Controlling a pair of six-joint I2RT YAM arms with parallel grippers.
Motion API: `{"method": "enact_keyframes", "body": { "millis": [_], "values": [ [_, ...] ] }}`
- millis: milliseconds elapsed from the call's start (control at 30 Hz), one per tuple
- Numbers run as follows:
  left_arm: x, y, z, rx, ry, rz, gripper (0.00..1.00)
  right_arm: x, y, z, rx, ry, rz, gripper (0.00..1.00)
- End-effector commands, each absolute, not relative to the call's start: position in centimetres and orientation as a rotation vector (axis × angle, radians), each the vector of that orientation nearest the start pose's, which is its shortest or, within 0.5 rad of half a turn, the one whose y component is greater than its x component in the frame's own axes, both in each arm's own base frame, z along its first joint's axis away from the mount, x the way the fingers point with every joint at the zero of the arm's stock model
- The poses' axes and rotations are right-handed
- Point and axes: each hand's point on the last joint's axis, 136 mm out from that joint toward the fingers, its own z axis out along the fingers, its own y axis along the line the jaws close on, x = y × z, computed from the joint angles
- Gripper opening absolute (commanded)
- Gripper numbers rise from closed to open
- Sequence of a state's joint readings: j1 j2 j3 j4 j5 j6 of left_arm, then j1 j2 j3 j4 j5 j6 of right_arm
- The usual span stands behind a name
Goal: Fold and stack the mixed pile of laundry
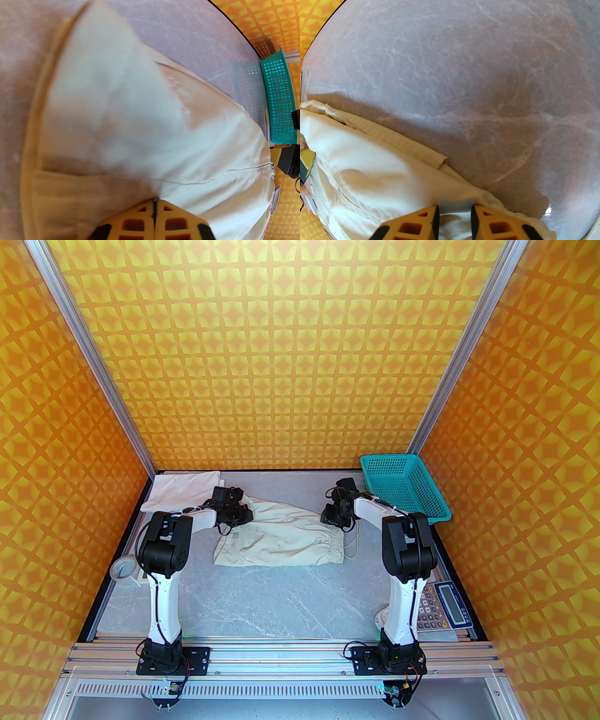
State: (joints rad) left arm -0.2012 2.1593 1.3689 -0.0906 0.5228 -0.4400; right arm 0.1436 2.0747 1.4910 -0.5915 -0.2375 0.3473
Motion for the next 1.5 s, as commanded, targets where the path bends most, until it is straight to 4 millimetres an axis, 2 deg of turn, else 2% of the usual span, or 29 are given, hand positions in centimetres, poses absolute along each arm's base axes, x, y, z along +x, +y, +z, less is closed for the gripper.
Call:
{"method": "enact_keyframes", "body": {
  "millis": [0, 67, 133, 233, 367, 433, 500, 600, 800, 900, 1033, 1167, 1333, 1400, 1467],
  "values": [
    [49.2, -17.8, 5.8, -0.029, 2.48, -0.871, 0.0, 46.2, 9.6, 6.1, 0.204, 2.767, 0.397, 0.32],
    [48.7, -17.7, 7.8, -0.007, 2.458, -0.866, 0.01, 45.8, 9.8, 8.7, 0.199, 2.714, 0.426, 0.33],
    [47.7, -17.4, 9.7, -0.003, 2.441, -0.858, 0.03, 44.6, 10.0, 10.7, 0.192, 2.675, 0.452, 0.34],
    [44.8, -17.0, 10.6, -0.025, 2.452, -0.852, 0.03, 41.6, 10.7, 11.7, 0.17, 2.658, 0.491, 0.34],
    [40.2, -16.6, 8.9, -0.051, 2.519, -0.855, 0.01, 37.4, 11.5, 10.8, 0.163, 2.68, 0.539, 0.34],
    [38.0, -16.2, 7.5, -0.075, 2.569, -0.852, 0.0, 35.2, 12.8, 10.1, 0.123, 2.71, 0.578, 0.34],
    [36.3, -16.0, 6.1, -0.087, 2.611, -0.85, 0.0, 33.4, 13.5, 9.2, 0.094, 2.747, 0.593, 0.34],
    [34.9, -15.3, 3.9, -0.122, 2.664, -0.824, 0.0, 31.9, 12.7, 7.1, 0.098, 2.8, 0.544, 0.34],
    [34.5, -12.5, 0.9, -0.236, 2.734, -0.669, 0.0, 31.8, 9.9, 3.6, 0.146, 2.884, 0.358, 0.33],
    [34.4, -11.6, 0.6, -0.25, 2.743, -0.639, 0.0, 31.6, 8.7, 2.3, 0.193, 2.911, 0.332, 0.33],
    [34.4, -10.6, 0.8, -0.269, 2.741, -0.616, 0.0, 31.5, 7.9, 1.8, 0.22, 2.921, 0.326, 0.33],
    [35.0, -10.4, 2.5, -0.25, 2.705, -0.615, 0.0, 31.7, 8.5, 3.9, 0.216, 2.875, 0.379, 0.33],
    [36.3, -10.9, 7.0, -0.161, 2.598, -0.622, 0.01, 32.0, 8.6, 8.5, 0.194, 2.77, 0.419, 0.43],
    [36.6, -12.3, 9.5, -0.036, 2.536, -0.624, 0.07, 31.7, 8.3, 9.5, 0.209, 2.743, 0.444, 0.47],
    [36.6, -14.4, 11.4, 0.109, 2.482, -0.628, 0.11, 31.6, 7.8, 9.6, 0.256, 2.723, 0.481, 0.51]
  ]
}}
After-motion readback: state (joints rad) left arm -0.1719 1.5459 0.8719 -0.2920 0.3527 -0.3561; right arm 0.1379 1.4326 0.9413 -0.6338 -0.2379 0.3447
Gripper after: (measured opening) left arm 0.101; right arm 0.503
